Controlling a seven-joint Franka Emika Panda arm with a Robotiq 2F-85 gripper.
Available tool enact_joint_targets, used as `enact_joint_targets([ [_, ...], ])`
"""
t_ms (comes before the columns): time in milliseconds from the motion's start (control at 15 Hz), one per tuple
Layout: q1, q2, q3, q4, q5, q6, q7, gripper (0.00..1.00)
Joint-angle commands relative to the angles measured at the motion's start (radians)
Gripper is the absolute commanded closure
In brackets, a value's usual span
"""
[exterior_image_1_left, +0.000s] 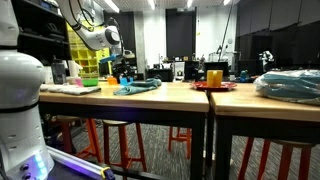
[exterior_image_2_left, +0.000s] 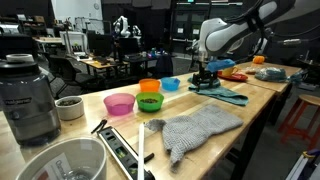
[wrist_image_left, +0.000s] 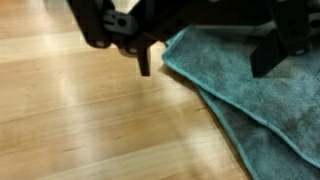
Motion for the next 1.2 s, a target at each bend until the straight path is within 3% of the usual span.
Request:
enact_joint_targets([
  [0,-0.002,-0.014,0.005,-0.016,-0.041,0.025,0.042,0.00],
  [867,0.007,0.043,0.016,0.005,-0.034,0.050,0.044,0.00],
  [933,0.008,0.048,0.015,0.007,-0.033,0.053,0.044,0.05],
  [1000,0.009,0.053,0.015,0.008,-0.034,0.055,0.046,0.26],
  [1133,0.011,0.058,0.015,0.012,-0.038,0.056,0.050,0.39],
])
